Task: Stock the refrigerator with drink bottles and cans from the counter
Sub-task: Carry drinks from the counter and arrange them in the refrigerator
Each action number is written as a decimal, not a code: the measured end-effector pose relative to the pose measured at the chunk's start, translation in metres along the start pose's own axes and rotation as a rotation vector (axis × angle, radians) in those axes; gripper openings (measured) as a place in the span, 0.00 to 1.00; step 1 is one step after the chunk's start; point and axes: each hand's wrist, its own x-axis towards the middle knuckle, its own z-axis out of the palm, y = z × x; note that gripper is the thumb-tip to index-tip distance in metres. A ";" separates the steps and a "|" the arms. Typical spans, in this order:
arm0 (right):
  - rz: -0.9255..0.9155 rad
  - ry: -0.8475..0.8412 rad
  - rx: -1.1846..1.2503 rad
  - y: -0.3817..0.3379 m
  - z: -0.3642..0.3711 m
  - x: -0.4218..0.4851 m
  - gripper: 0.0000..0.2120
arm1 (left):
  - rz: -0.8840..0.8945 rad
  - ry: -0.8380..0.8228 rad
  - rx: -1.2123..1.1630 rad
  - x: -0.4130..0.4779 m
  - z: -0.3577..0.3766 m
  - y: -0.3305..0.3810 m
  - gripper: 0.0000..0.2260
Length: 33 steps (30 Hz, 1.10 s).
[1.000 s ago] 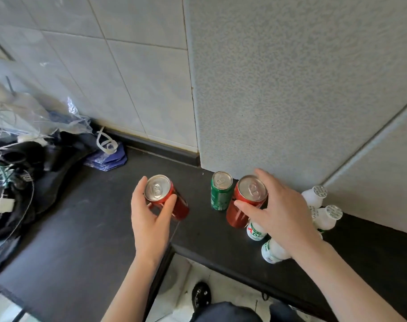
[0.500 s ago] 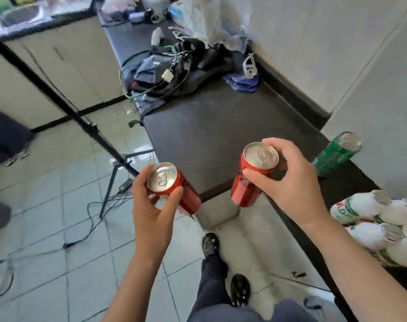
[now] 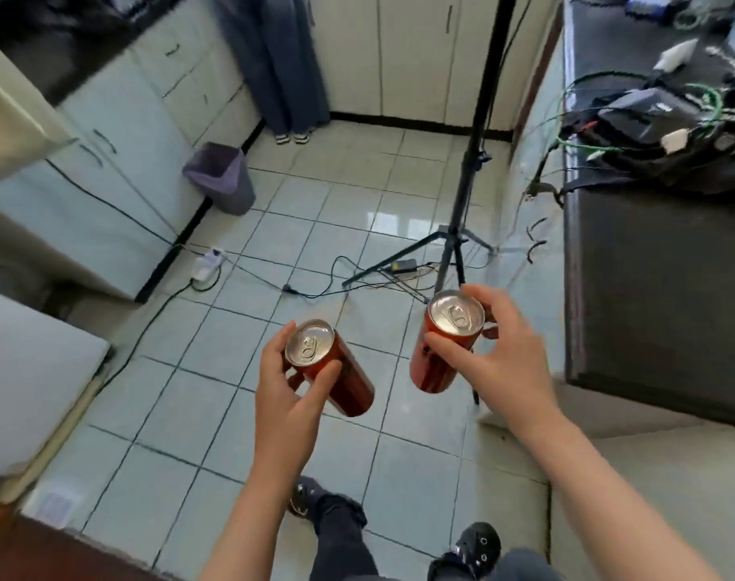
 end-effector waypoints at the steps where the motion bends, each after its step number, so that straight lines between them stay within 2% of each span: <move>1: -0.018 -0.036 -0.003 -0.012 0.023 0.003 0.28 | -0.013 0.029 -0.012 0.006 -0.021 -0.006 0.24; 7: -0.113 -0.178 0.009 -0.086 0.162 0.012 0.27 | -0.059 0.155 -0.045 0.037 -0.164 -0.042 0.24; 13: -0.229 -0.353 0.037 -0.168 0.286 0.021 0.28 | -0.026 0.321 -0.071 0.056 -0.297 -0.061 0.22; 21: -0.439 -0.640 0.058 -0.276 0.440 0.001 0.27 | -0.063 0.691 -0.158 0.029 -0.442 -0.080 0.21; 25: -0.540 -0.796 0.055 -0.318 0.522 -0.019 0.26 | -0.099 0.885 -0.200 0.007 -0.504 -0.101 0.26; 29: -0.582 -0.945 0.095 -0.356 0.612 -0.036 0.27 | -0.141 1.007 -0.209 0.004 -0.566 -0.128 0.22; 33: -0.628 -1.040 0.129 -0.405 0.702 -0.044 0.27 | -0.163 1.075 -0.147 0.026 -0.644 -0.142 0.22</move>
